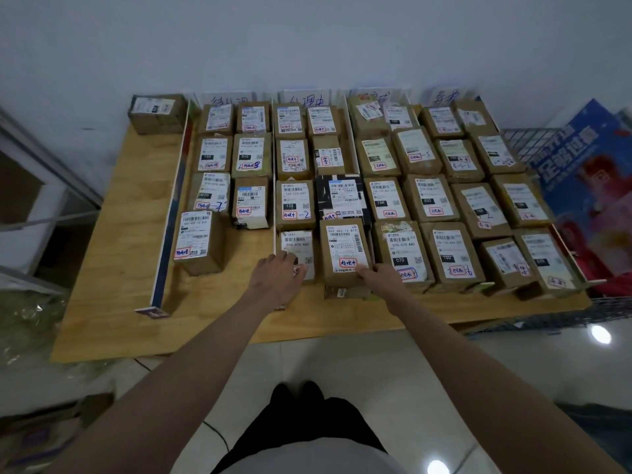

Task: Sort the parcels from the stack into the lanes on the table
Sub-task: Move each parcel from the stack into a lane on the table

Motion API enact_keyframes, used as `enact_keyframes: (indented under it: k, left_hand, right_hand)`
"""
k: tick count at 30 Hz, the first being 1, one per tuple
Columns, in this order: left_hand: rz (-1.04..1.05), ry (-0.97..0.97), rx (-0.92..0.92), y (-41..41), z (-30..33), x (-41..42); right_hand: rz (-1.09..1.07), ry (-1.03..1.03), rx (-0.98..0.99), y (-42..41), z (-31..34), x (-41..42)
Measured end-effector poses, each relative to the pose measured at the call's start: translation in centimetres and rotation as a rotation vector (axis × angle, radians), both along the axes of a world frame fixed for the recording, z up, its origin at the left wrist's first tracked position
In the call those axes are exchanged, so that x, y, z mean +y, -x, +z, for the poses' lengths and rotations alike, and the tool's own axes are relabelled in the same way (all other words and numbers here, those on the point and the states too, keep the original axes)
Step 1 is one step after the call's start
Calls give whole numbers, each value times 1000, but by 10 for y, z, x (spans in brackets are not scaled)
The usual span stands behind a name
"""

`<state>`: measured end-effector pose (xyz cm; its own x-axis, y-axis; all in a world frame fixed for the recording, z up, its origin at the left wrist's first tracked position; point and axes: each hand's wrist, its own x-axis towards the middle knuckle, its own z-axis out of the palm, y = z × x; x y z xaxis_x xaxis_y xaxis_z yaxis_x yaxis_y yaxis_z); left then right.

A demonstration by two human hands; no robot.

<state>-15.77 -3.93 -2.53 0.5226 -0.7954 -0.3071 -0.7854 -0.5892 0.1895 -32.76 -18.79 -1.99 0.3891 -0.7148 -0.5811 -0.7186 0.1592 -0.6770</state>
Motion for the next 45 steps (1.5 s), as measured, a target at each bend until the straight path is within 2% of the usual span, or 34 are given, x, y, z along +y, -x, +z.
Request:
enact_keyframes:
  k: [14, 25, 31, 41, 45]
  left_hand:
    - [-38, -60, -13, -2, -17, -18]
    - [-59, -68, -26, -5, -27, -24]
    - [-75, -84, -27, -5, -31, -25]
    - [-126, -38, -54, 8, -36, -38]
    - [-132, -60, -54, 13, -40, -43]
  right_hand:
    - [39, 48, 63, -6, -35, -13]
    - [217, 249, 240, -8, -64, -11]
    - [345, 371, 360, -8, -53, -10]
    - [582, 522, 413, -4, -53, -7]
    - [589, 544, 421, -7, -53, -8]
